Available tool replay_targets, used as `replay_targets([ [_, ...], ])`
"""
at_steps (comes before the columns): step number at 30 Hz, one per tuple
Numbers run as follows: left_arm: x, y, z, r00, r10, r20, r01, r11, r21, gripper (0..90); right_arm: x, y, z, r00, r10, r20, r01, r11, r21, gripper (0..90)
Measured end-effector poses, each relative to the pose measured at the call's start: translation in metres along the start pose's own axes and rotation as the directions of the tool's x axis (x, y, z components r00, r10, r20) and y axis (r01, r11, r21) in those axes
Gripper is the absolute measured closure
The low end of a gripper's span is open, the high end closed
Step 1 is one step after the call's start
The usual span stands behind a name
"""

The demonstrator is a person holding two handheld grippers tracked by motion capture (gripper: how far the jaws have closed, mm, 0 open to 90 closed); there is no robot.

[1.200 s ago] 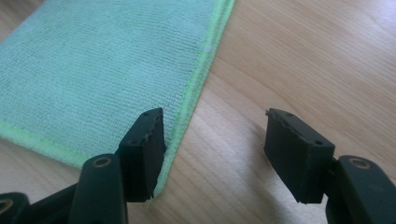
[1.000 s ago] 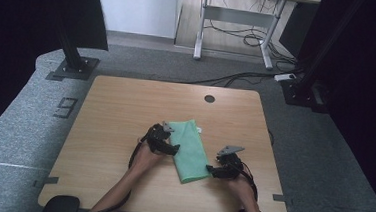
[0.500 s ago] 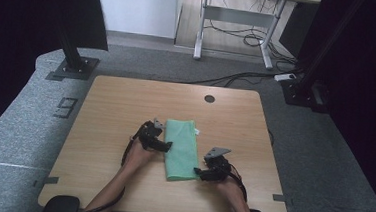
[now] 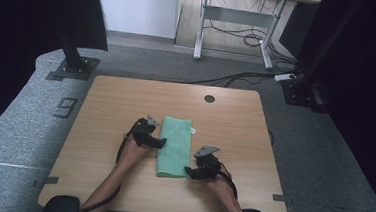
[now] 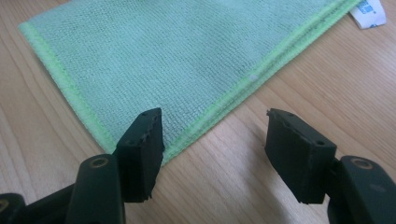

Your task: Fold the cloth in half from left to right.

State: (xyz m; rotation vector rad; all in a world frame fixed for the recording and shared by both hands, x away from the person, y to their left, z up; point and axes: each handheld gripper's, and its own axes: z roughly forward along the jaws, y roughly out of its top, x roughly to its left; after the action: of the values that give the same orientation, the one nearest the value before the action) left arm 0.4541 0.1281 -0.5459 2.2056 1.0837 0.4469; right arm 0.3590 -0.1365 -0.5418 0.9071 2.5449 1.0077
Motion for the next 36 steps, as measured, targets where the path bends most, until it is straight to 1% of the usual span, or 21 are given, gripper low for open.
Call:
replay_targets([
  [4,0.003,0.000,0.001,1.0000,-0.004,0.003,0.004,1.0000,-0.008,5.1,0.001,0.004,0.004,1.0000,-0.003,-0.008,0.003,1.000,0.001,35.4],
  [8,0.002,-0.001,0.001,1.0000,-0.001,0.004,0.001,0.9999,-0.014,5.0,0.001,0.005,0.005,0.9999,-0.007,-0.007,0.007,1.000,0.000,35.3],
  [11,0.001,0.000,0.001,1.0000,0.000,-0.002,0.000,0.9999,-0.012,5.2,0.001,0.004,0.004,0.9999,0.000,-0.012,0.000,1.000,-0.001,35.3],
  [17,-0.001,0.001,-0.004,0.9998,0.014,-0.013,-0.015,0.9998,-0.010,4.8,0.001,0.004,0.004,0.9999,-0.007,-0.010,0.007,1.000,0.001,34.9],
  [22,-0.001,0.001,-0.014,0.9999,0.010,0.006,-0.010,0.9994,-0.034,4.4,0.002,0.006,0.003,0.9999,-0.016,0.006,0.016,1.000,0.004,32.6],
  [25,-0.002,0.000,-0.021,0.9995,0.016,0.026,-0.015,0.9990,-0.043,4.0,0.001,0.007,0.000,1.0000,-0.002,-0.006,0.002,1.000,-0.013,31.0],
  [29,-0.003,-0.005,-0.035,0.9984,0.028,0.049,-0.026,0.9982,-0.054,2.9,-0.002,0.008,-0.007,1.0000,0.008,-0.004,-0.008,0.999,-0.032,27.5],
  [34,-0.004,-0.014,-0.054,0.9973,0.049,0.055,-0.046,0.9976,-0.051,0.9,-0.008,0.009,-0.017,0.9998,0.017,0.008,-0.017,0.998,-0.056,21.0],
  [36,-0.004,-0.018,-0.063,0.9966,0.048,0.067,-0.044,0.9972,-0.060,0.8,-0.010,0.009,-0.020,0.9997,0.023,0.010,-0.022,0.998,-0.064,18.0],
])
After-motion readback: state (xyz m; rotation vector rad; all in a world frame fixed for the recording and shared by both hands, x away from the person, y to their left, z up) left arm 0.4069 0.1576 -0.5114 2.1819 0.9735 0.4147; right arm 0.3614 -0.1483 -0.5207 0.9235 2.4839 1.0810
